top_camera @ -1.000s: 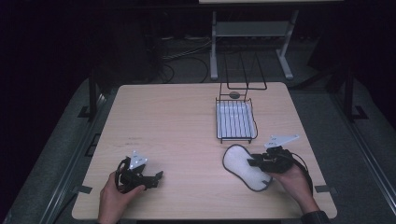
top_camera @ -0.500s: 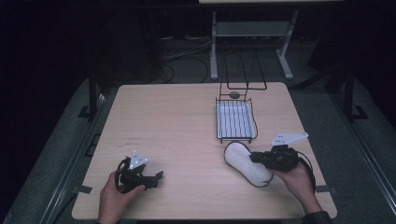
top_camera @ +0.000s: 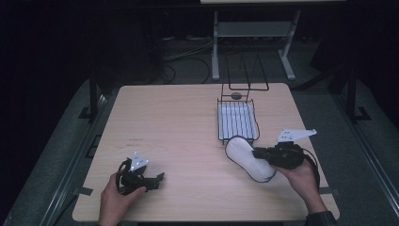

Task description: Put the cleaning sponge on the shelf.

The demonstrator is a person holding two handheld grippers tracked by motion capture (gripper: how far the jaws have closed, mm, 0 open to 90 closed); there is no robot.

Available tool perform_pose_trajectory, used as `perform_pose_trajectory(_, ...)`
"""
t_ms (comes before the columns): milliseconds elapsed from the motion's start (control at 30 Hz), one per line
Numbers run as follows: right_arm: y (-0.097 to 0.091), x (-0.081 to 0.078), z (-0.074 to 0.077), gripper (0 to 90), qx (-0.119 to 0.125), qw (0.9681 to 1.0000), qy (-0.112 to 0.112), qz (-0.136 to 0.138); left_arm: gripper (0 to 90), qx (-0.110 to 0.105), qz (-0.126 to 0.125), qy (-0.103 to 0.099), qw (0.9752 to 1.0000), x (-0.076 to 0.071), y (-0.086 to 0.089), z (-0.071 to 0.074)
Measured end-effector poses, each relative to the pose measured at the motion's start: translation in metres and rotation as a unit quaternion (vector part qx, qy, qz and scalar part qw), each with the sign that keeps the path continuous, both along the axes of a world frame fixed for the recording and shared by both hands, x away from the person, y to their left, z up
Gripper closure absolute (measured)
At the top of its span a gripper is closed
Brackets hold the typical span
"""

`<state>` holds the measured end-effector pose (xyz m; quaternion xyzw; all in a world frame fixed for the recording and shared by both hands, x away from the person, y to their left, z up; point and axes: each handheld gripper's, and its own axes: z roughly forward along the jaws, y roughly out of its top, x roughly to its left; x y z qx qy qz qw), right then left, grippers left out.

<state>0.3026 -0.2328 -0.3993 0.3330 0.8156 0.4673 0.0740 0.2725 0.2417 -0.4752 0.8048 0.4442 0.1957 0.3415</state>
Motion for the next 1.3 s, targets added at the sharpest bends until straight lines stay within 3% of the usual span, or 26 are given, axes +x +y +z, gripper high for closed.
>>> perform_pose_trajectory(333, -0.002, 0.014, 0.012, 82.5, 0.008, 0.9998, -0.018, -0.008, 12.6, -0.001, 0.001, -0.001, 1.0000, 0.000, 0.000, 0.000)
perform_pose_trajectory(700, -0.008, 0.032, 0.018, 82.5, 0.020, 0.9993, -0.020, -0.023, 12.6, 0.000, 0.000, -0.001, 1.0000, 0.000, 0.000, 0.000)
perform_pose_trajectory(1300, -0.009, 0.072, 0.034, 82.4, 0.031, 0.9980, -0.031, -0.045, 12.6, 0.000, 0.000, 0.000, 1.0000, 0.000, 0.000, 0.000)
